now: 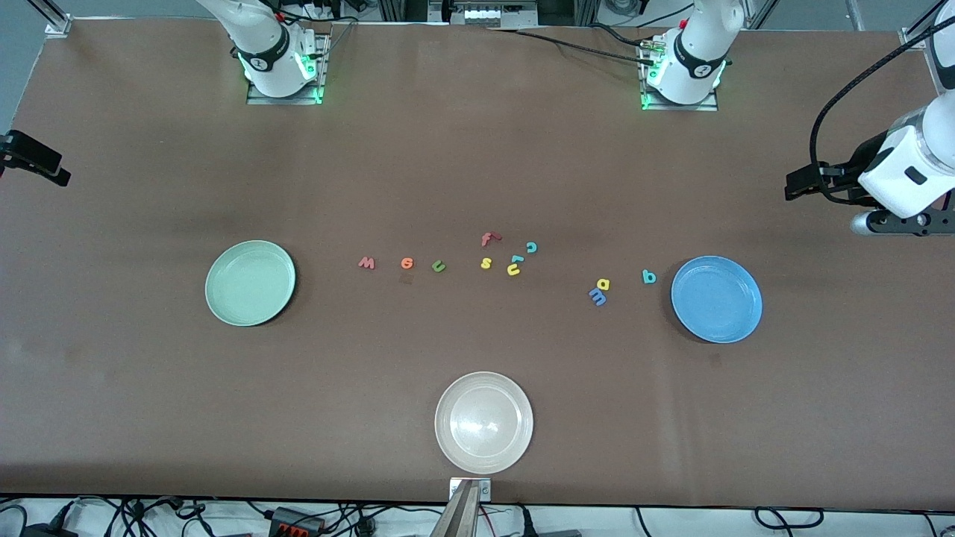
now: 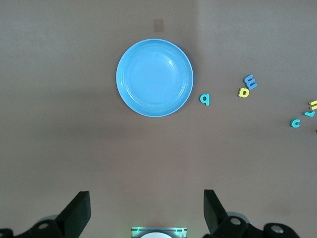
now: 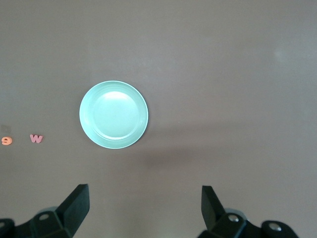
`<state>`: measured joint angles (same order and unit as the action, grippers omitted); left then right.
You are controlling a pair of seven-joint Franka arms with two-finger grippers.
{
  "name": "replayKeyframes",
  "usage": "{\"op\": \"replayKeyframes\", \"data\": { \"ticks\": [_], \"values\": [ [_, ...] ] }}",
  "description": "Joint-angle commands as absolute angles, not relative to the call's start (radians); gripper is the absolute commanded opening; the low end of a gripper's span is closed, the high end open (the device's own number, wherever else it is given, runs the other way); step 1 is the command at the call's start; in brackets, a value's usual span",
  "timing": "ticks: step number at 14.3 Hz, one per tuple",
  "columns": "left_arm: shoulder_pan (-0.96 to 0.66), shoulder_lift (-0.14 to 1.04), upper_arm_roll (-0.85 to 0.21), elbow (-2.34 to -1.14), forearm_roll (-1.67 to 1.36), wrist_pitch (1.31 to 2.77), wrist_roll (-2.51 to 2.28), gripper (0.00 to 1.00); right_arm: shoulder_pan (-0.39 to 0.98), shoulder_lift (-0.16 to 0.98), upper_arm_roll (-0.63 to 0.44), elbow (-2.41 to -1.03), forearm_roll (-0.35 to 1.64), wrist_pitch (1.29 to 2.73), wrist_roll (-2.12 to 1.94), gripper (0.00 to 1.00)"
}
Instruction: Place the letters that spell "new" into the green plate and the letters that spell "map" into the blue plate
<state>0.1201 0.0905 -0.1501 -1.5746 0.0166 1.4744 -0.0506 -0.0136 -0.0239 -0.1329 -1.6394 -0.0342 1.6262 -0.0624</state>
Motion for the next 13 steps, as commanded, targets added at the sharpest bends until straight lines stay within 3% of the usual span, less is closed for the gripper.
{"op": "replayKeyframes", "data": {
  "ticks": [1,8,13],
  "values": [
    [0.127,0.1,-0.155,-1.551,0.0,1.453,-0.035,1.0,-0.02,-0.031,-0.129,-1.632,-0.034,1.611,-0.06,1.0],
    [0.13,0.1,-0.155,-1.552,0.0,1.454,-0.034,1.0,-0.008,-0.006,-0.121,-1.641,-0.034,1.609,-0.069,1.0],
    [0.133,0.1,-0.153,-1.555,0.0,1.454,-0.029,1.0,0.128,0.109,-0.115,-1.641,-0.016,1.62,-0.064,1.0]
  ]
}}
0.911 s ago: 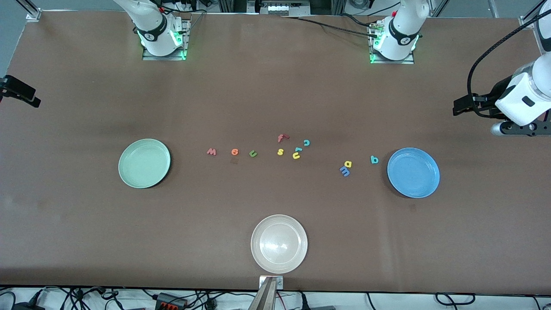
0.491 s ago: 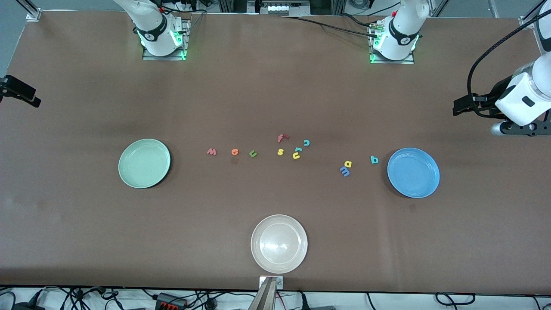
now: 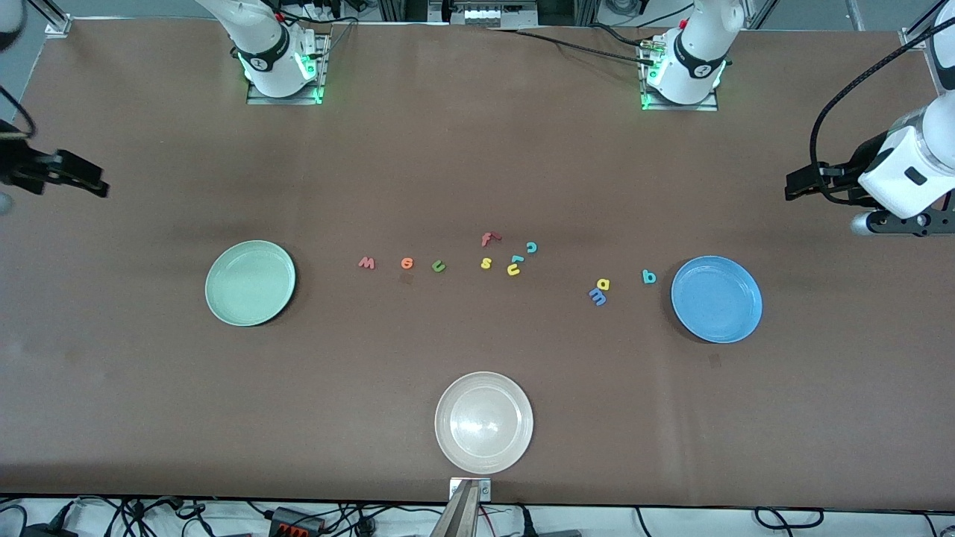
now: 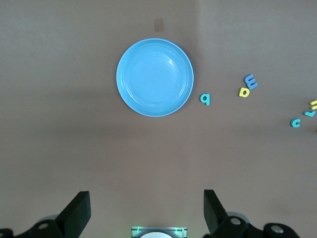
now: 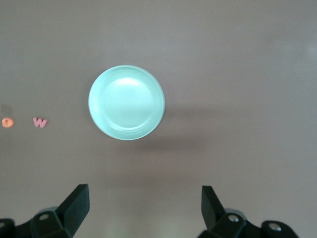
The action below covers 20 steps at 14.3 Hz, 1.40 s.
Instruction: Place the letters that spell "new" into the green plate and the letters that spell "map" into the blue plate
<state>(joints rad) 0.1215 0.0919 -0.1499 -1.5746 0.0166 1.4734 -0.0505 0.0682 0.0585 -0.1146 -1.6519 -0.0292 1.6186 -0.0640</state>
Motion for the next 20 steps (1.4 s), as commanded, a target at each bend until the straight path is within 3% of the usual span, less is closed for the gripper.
{"op": "replayKeyframes", "data": {
  "ticks": [1,7,11,12,13,15,20],
  "values": [
    [0.133,0.1,-0.153,-1.555,0.0,1.454,-0.029,1.0,0.156,0.138,-0.115,-1.641,0.014,1.623,-0.064,1.0],
    [0.138,0.1,-0.153,-1.557,-0.002,1.453,-0.029,1.0,0.308,0.333,-0.114,-1.637,0.078,1.799,-0.055,0.99],
    [0.138,0.1,-0.153,-1.557,-0.002,1.453,-0.029,1.0,0.414,0.428,-0.114,-1.655,0.077,1.825,0.025,0.62],
    [0.138,0.1,-0.153,-1.557,-0.002,1.453,-0.029,1.0,0.434,0.439,-0.114,-1.661,0.077,1.83,0.025,0.38],
    [0.138,0.1,-0.153,-1.557,-0.002,1.453,-0.029,1.0,0.457,0.448,-0.114,-1.661,0.077,1.83,0.025,0.24],
    [0.141,0.1,-0.152,-1.559,-0.002,1.453,-0.028,1.0,0.504,0.472,-0.114,-1.661,0.077,1.835,0.023,0.2],
    [0.143,0.101,-0.15,-1.559,-0.002,1.453,-0.028,1.0,0.612,0.561,-0.114,-1.66,0.109,1.994,0.054,0.25]
  ]
}}
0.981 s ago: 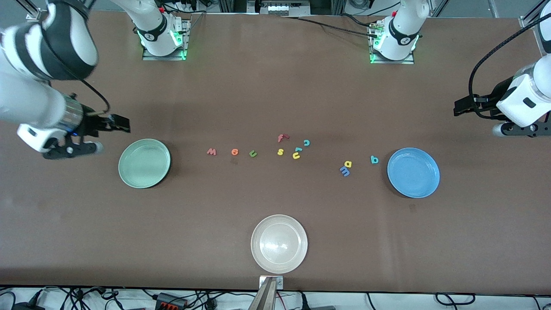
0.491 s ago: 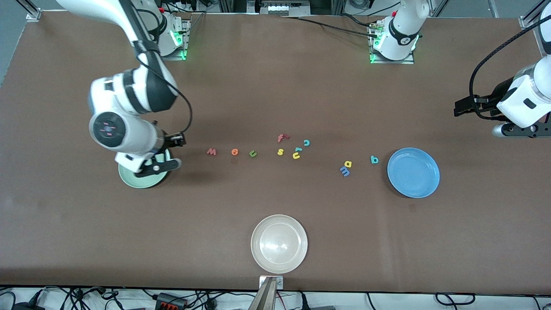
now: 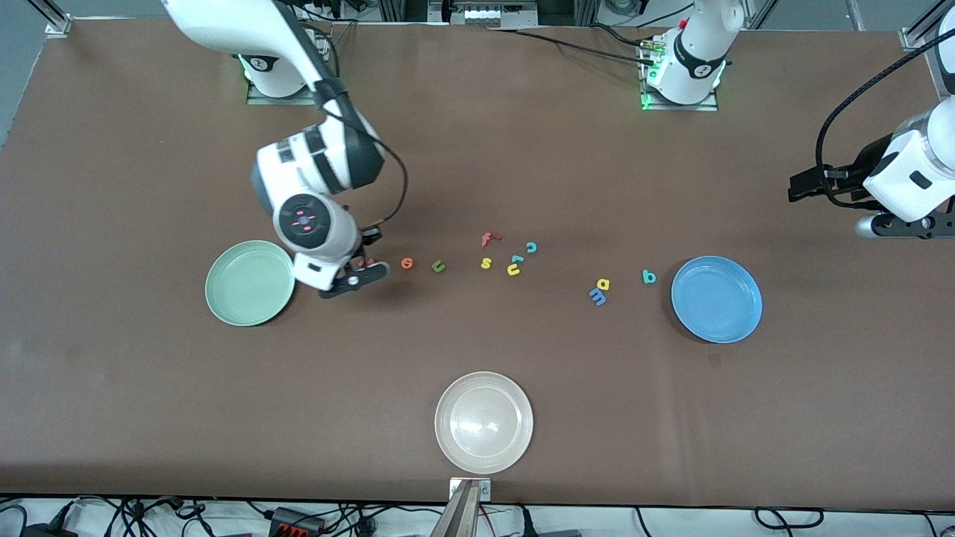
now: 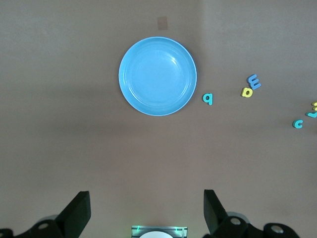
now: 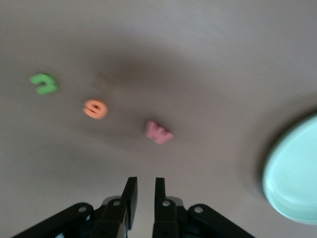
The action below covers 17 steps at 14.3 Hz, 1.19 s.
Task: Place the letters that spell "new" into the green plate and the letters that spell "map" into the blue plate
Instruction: 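Move the right gripper over the orange letter e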
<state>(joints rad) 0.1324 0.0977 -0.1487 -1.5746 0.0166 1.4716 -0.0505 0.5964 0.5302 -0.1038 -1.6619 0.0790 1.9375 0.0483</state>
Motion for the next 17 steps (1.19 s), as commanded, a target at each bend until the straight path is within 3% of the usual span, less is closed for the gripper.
{"op": "replayKeyframes", "data": {
  "ticks": [1,5,8,17],
  "values": [
    [0.143,0.1,-0.152,-1.559,-0.002,1.453,-0.028,1.0,0.614,0.571,-0.114,-1.658,0.148,2.015,0.052,0.31],
    [0.15,0.101,-0.152,-1.56,-0.002,1.453,-0.028,1.0,0.629,0.591,-0.114,-1.654,0.202,2.026,0.055,0.38],
    [0.156,0.101,-0.152,-1.563,-0.002,1.451,-0.028,1.0,0.632,0.623,-0.114,-1.654,0.207,2.048,0.132,0.49],
    [0.158,0.103,-0.155,-1.559,-0.002,1.456,-0.028,1.0,0.673,0.678,-0.114,-1.651,0.239,2.146,0.221,0.5]
  ]
}}
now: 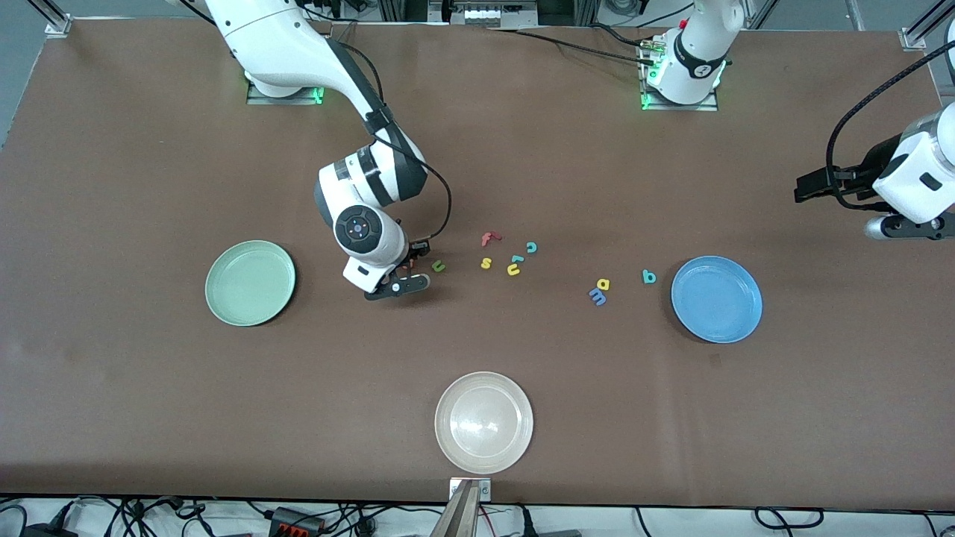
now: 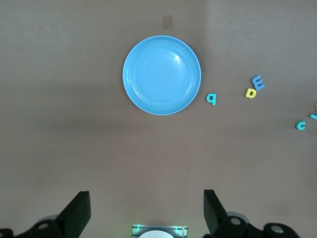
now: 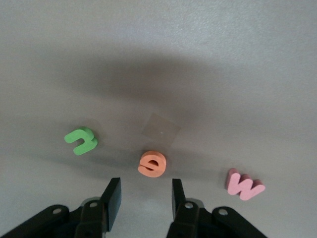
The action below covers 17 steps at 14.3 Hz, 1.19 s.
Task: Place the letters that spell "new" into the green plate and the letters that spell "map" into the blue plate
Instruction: 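Move the right gripper over the orange letter e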
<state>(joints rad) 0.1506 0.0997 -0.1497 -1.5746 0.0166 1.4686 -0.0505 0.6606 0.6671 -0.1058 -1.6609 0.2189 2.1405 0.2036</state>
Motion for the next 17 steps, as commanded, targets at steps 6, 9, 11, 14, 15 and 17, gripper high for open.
{"op": "replayKeyframes", "data": {
  "ticks": [6,9,11,14,15,17],
  "values": [
    [0.153,0.1,-0.158,-1.563,-0.002,1.463,-0.026,1.0,0.686,0.706,-0.117,-1.652,0.235,2.146,0.261,0.52],
    [0.149,0.1,-0.163,-1.562,-0.002,1.47,-0.026,1.0,0.681,0.721,-0.123,-1.652,0.229,2.146,0.259,0.53],
    [0.15,0.097,-0.184,-1.562,0.0,1.468,-0.026,1.0,0.678,0.726,-0.123,-1.652,0.229,2.148,0.261,0.53],
    [0.15,0.098,-0.184,-1.56,0.0,1.477,-0.026,1.0,0.675,0.726,-0.123,-1.649,0.236,2.161,0.262,0.53],
    [0.15,0.097,-0.184,-1.562,0.0,1.474,-0.026,1.0,0.675,0.724,-0.123,-1.644,0.238,2.161,0.262,0.53],
    [0.15,0.1,-0.184,-1.562,0.0,1.479,-0.028,1.0,0.675,0.726,-0.123,-1.64,0.238,2.166,0.271,0.53]
  ]
}}
